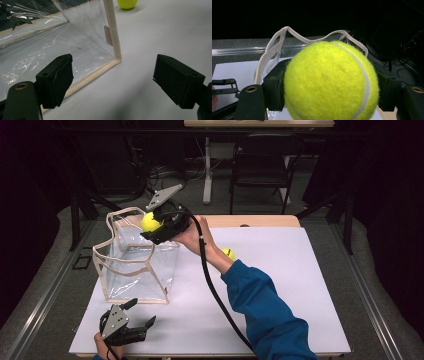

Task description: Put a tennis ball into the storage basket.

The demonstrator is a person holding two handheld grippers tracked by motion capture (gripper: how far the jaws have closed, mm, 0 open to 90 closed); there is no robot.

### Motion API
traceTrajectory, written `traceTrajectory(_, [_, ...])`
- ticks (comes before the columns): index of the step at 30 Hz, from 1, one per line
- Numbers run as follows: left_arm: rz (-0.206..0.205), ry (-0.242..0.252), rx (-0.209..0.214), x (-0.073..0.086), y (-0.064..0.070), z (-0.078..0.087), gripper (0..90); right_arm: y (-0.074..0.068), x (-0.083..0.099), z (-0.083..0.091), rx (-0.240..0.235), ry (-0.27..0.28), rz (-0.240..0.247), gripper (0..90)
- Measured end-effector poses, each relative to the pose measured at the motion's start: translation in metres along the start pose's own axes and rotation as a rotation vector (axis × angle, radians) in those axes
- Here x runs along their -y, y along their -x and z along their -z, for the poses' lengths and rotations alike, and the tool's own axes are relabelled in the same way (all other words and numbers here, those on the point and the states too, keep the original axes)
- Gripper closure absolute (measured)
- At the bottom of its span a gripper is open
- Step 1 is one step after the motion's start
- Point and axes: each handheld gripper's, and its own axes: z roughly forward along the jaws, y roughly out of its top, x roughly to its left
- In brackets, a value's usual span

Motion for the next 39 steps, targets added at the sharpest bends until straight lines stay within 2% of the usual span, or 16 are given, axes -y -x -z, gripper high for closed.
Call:
traceTrajectory(28, [0.000, 0.000, 0.013, 0.000, 0.000, 0.000, 16.1, -0.010, -0.015, -0.020, -0.012, -0.023, 0.010, 26.5])
traceTrajectory(39, [0.000, 0.000, 0.012, 0.000, 0.000, 0.001, 16.1, -0.016, -0.014, -0.035, -0.053, -0.035, -0.005, 26.5])
